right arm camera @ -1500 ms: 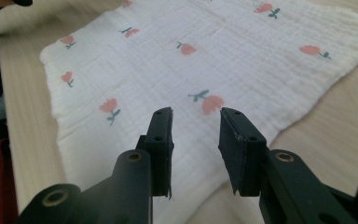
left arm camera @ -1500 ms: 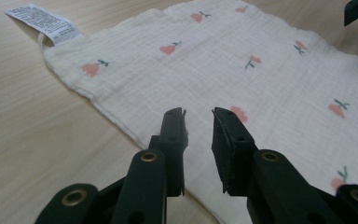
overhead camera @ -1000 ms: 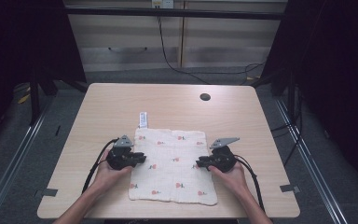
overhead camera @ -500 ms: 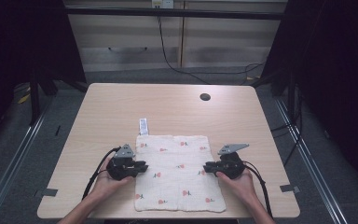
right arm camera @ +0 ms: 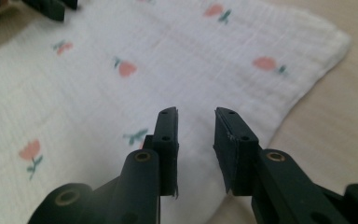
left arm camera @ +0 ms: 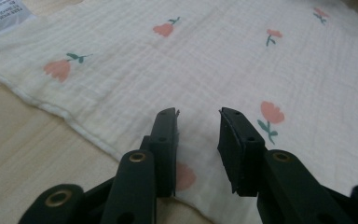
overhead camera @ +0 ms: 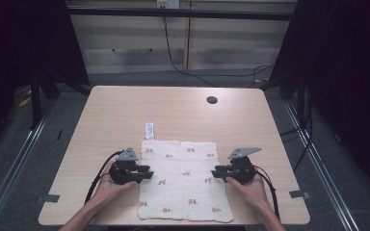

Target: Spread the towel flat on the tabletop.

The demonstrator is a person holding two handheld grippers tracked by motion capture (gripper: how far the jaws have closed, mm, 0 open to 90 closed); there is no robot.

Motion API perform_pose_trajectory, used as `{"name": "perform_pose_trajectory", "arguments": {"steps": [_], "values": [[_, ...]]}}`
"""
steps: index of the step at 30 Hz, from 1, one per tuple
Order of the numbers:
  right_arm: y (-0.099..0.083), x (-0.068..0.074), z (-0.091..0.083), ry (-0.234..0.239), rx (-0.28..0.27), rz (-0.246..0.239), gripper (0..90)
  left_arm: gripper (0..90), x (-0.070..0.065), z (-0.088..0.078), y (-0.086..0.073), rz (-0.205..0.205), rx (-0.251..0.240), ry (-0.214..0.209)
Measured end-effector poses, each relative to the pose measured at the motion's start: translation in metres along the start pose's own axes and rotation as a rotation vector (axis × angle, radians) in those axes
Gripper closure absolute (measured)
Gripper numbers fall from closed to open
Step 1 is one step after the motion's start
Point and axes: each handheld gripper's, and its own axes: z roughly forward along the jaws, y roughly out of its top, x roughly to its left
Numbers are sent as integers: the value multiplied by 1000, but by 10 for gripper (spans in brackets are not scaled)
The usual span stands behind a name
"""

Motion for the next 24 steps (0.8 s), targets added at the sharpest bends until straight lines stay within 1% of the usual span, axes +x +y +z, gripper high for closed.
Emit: {"name": "perform_pose_trajectory", "arguments": {"steps": [1, 2, 3, 4, 5, 6, 7, 8, 9, 11, 12, 13, 14, 18, 21, 23, 24], "values": [[4, -4, -1, -8, -11, 9, 700, 653, 0, 0, 0, 0, 0, 0], [9, -9, -1, -14, -21, 18, 699, 653, 5, 0, 1, -14, 0, 21], [9, -9, -1, -14, -21, 18, 699, 653, 5, 0, 1, -14, 0, 21], [18, -16, 0, -29, -29, 25, 695, 653, 8, 0, 3, -8, 1, 40], [22, -20, 3, -32, -30, 22, 694, 653, 10, 0, 3, -10, 3, 46], [22, -20, 3, -32, -30, 22, 694, 654, 10, 0, 3, -10, 3, 46], [31, -28, 9, -39, -27, 27, 691, 657, 12, 2, 3, -13, 7, 50], [31, -28, 9, -39, -27, 27, 691, 657, 14, 3, 2, -16, 4, 52], [40, -37, 17, -42, -10, 36, 688, 673, 16, 3, 2, -19, 1, 50], [47, -45, 22, -51, -4, 46, 681, 673, 15, 4, 3, -7, 2, 55], [47, -45, 22, -51, -4, 46, 681, 673, 15, 4, 3, -7, 2, 55], [55, -55, 30, -52, -5, 49, 678, 673, 15, 4, 2, -4, -1, 53], [57, -57, 33, -65, 3, 46, 675, 673, 15, 4, 2, -6, -2, 51], [61, -66, 43, -79, 16, 53, 640, 672, 15, 3, 1, 0, 0, 54], [60, -71, 48, -89, 26, 62, 626, 672, 14, 3, 1, 6, 2, 59], [59, -73, 49, -88, 25, 68, 623, 672, 14, 3, 1, 5, 2, 59], [58, -76, 52, -95, 22, 72, 616, 672, 14, 3, 1, 5, 1, 58]]}}
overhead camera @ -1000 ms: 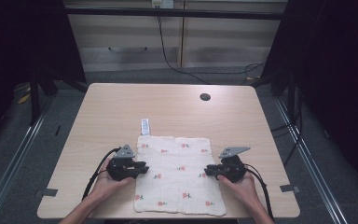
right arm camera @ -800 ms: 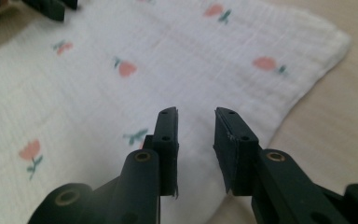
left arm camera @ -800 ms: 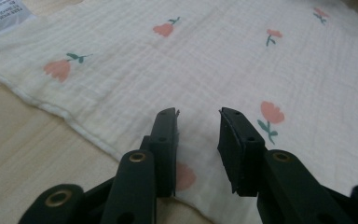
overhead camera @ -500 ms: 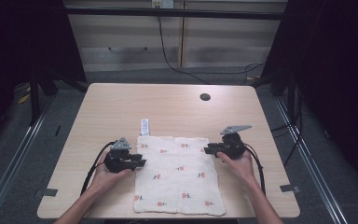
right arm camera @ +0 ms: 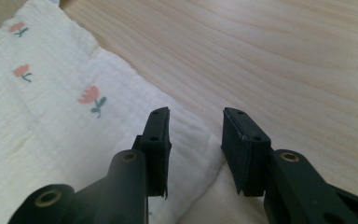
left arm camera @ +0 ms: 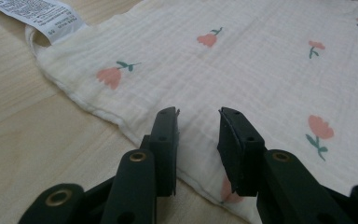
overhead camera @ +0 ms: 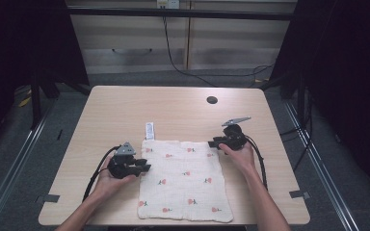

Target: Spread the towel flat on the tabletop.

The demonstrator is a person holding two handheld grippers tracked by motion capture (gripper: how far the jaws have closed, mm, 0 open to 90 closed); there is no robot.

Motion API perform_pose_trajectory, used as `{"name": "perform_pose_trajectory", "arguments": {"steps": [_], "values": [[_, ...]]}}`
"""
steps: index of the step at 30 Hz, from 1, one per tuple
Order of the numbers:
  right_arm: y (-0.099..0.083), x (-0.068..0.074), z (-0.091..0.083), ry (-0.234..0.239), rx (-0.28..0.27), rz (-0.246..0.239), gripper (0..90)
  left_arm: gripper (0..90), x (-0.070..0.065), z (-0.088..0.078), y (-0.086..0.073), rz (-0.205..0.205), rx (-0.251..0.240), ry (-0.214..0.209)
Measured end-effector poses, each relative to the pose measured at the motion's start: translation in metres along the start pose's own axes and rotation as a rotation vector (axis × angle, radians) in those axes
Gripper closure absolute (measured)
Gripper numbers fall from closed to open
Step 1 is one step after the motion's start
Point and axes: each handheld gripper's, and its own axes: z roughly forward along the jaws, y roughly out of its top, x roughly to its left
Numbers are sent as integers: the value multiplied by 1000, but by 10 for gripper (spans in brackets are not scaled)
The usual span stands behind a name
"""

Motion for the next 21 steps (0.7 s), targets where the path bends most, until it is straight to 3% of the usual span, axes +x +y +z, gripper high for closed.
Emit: {"name": "perform_pose_trajectory", "arguments": {"steps": [9, 10, 12, 13, 15, 21], "values": [[0, 1, 7, 7, 3, -6, 635, 672, -1, -1, -1, -5, -3, -5], [0, 3, 7, 2, 9, -12, 685, 671, -1, -1, -2, -3, -3, -2], [0, 4, 7, 1, 11, -13, 699, 671, -1, -2, -2, -20, -7, -7], [-1, 4, 6, 2, 9, -14, 761, 670, -2, -2, -3, -15, -8, -2], [-4, 2, 7, 25, -12, 0, 825, 669, -2, -2, -3, -20, -11, -7], [-7, 2, 7, 44, -35, 9, 870, 669, -1, -2, -3, -21, -12, -13]]}}
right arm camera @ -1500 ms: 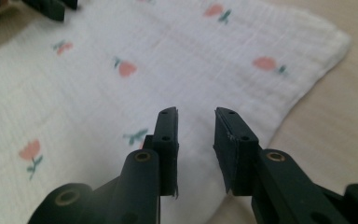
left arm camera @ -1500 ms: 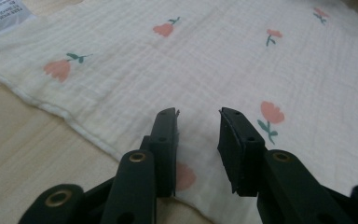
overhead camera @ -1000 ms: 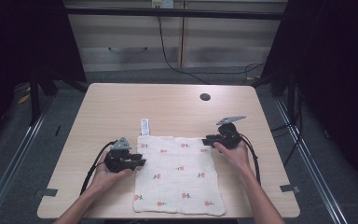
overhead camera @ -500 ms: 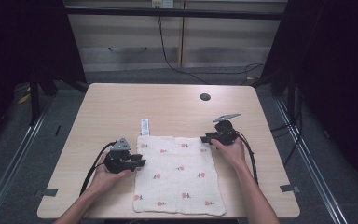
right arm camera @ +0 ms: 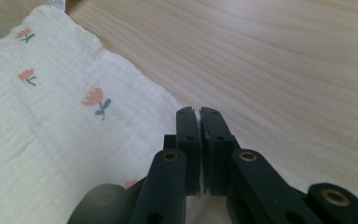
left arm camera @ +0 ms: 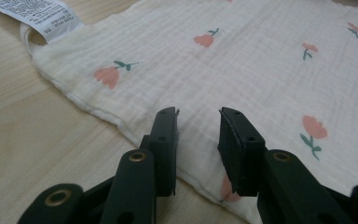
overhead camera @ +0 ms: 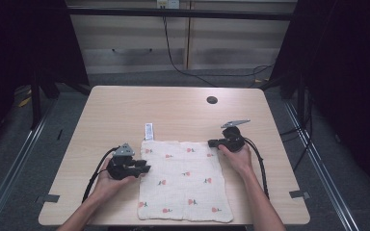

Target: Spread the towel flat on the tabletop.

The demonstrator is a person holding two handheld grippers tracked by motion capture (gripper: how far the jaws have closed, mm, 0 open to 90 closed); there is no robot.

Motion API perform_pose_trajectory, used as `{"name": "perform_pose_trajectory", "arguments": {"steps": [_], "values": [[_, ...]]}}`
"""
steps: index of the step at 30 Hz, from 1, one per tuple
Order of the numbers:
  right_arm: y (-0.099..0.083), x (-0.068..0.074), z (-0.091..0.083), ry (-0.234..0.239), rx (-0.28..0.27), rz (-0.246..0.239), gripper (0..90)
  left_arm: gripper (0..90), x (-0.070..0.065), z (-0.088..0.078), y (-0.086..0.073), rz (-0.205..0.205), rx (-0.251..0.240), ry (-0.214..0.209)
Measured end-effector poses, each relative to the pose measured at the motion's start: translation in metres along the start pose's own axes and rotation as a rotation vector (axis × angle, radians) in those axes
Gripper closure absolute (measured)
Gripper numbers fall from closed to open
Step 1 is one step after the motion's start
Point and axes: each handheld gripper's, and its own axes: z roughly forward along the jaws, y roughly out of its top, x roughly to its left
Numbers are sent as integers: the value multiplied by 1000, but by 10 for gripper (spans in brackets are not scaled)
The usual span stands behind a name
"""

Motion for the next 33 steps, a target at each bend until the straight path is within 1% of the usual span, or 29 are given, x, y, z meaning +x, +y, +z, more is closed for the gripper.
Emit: {"name": "perform_pose_trajectory", "arguments": {"steps": [2, 4, 5, 6, 7, 8, 9, 11, 12, 13, 14, 15, 16, 17, 18, 19, 20, 21, 22, 23, 24, 25, 26, 28, 29, 30, 31, 32, 33], "values": [[2, 2, -4, 2, -18, 0, 874, 673, 0, 0, 0, 2, 5, 2], [3, 4, -6, 1, -33, 1, 875, 678, -1, -1, 1, 12, 12, 9], [2, 5, -8, 12, -48, 9, 875, 679, -1, -1, 1, 12, 12, 9], [2, 5, -8, 12, -48, 9, 875, 679, -2, -1, 1, 15, 15, 12], [2, 9, -11, 34, -75, 13, 876, 679, -2, -1, 1, 15, 21, 8], [4, 12, -11, 17, -60, -6, 876, 679, -1, -1, 1, 9, 20, 0], [5, 13, -13, 17, -59, -16, 875, 681, 0, -2, 2, 10, 28, 0], [6, 14, -14, 22, -68, -12, 876, 681, 0, -3, 4, 7, 26, -5], [7, 14, -17, 26, -78, -13, 875, 668, 3, -7, 8, 14, 3, -1], [7, 13, -18, 27, -83, -14, 875, 668, 6, -8, 11, -6, 0, 0], [6, 12, -19, 25, -79, -7, 875, 661, 9, -10, 14, -7, -2, 9], [6, 11, -20, 25, -78, -10, 875, 658, 14, -13, 17, -17, -19, 18], [6, 11, -20, 25, -73, -13, 875, 658, 18, -15, 19, -43, -47, 21], [6, 11, -20, 25, -73, -13, 875, 658, 18, -15, 19, -43, -47, 21], [4, 12, -22, 22, -75, -17, 875, 658, 26, -18, 26, -50, -53, 34], [4, 12, -22, 22, -75, -17, 875, 658, 26, -18, 26, -50, -53, 34], [3, 13, -22, 31, -87, -11, 875, 659, 30, -20, 29, -60, -66, 42], [3, 13, -22, 31, -87, -11, 875, 659, 34, -21, 33, -62, -68, 47], [2, 14, -20, 31, -83, -7, 875, 674, 43, -20, 41, -67, -69, 47], [2, 14, -20, 31, -83, -7, 875, 675, 43, -20, 41, -67, -69, 47], [3, 15, -19, 37, -83, -9, 875, 675, 52, -17, 45, -97, -89, 53], [3, 16, -18, 37, -83, -12, 875, 675, 52, -17, 45, -97, -89, 53], [3, 16, -18, 40, -79, -12, 875, 675, 57, -14, 49, -121, -110, 47], [3, 17, -17, 40, -78, -13, 875, 675, 58, -11, 50, -124, -114, 43], [3, 17, -17, 41, -79, -11, 875, 675, 61, -7, 52, -118, -103, 59], [3, 17, -17, 41, -79, -11, 875, 676, 61, -7, 52, -118, -103, 59], [3, 16, -16, 44, -82, -15, 874, 676, 64, -1, 53, -132, -99, 55], [3, 16, -15, 45, -83, -16, 874, 675, 66, 3, 53, -119, -83, 64], [3, 16, -15, 45, -83, -16, 874, 675, 66, 3, 53, -119, -83, 64]]}}
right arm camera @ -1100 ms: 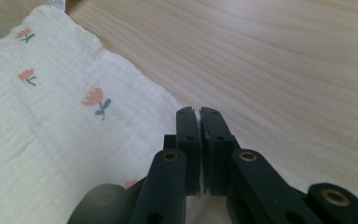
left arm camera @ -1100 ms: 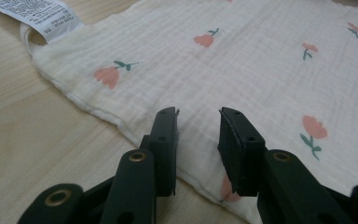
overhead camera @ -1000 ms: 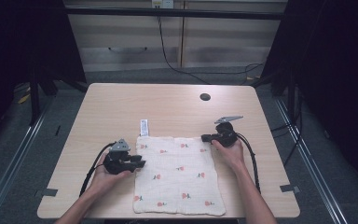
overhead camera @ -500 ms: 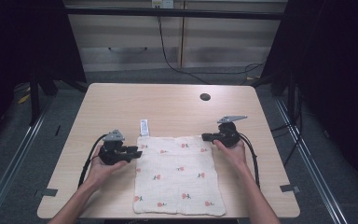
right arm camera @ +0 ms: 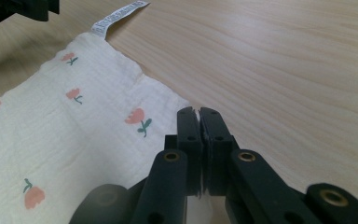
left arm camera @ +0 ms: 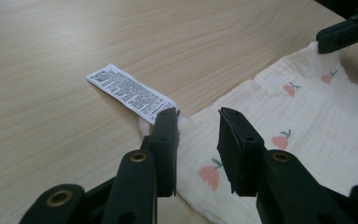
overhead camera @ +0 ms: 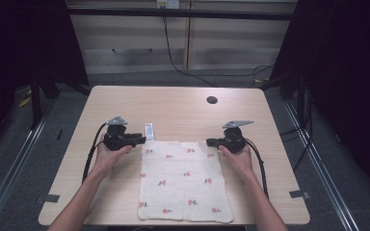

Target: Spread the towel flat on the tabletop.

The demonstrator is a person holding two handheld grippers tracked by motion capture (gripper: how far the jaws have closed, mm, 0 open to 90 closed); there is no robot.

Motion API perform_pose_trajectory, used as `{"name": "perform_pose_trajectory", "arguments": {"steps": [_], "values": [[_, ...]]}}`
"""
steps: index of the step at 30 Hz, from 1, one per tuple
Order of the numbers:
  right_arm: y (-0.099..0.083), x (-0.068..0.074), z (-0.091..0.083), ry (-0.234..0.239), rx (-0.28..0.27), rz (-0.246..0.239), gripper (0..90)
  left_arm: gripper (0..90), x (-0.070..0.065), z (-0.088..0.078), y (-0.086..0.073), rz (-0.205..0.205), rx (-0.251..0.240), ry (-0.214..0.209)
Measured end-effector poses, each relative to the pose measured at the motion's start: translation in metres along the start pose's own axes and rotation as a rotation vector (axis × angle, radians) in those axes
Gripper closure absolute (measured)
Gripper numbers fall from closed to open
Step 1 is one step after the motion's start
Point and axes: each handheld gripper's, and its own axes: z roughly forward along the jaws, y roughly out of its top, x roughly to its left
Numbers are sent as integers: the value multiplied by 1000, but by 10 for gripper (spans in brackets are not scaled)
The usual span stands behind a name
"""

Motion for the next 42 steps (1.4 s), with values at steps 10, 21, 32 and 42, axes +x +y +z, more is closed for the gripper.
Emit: {"name": "perform_pose_trajectory", "arguments": {"steps": [10, 21, 32, 42], "values": [[-3, -1, 2, 3, 13, 8, 873, 648, 11, 19, -7, 1, 58, 22], [-4, -2, -2, 2, 2, 17, 872, 700, 8, 23, -12, 44, 98, 30], [-6, 2, 2, 7, 13, 22, 873, 852, 0, 25, -14, 82, 105, 5], [-3, -1, -8, -1, -27, 21, 874, 854, -1, 15, -11, 66, 68, -3]]}}
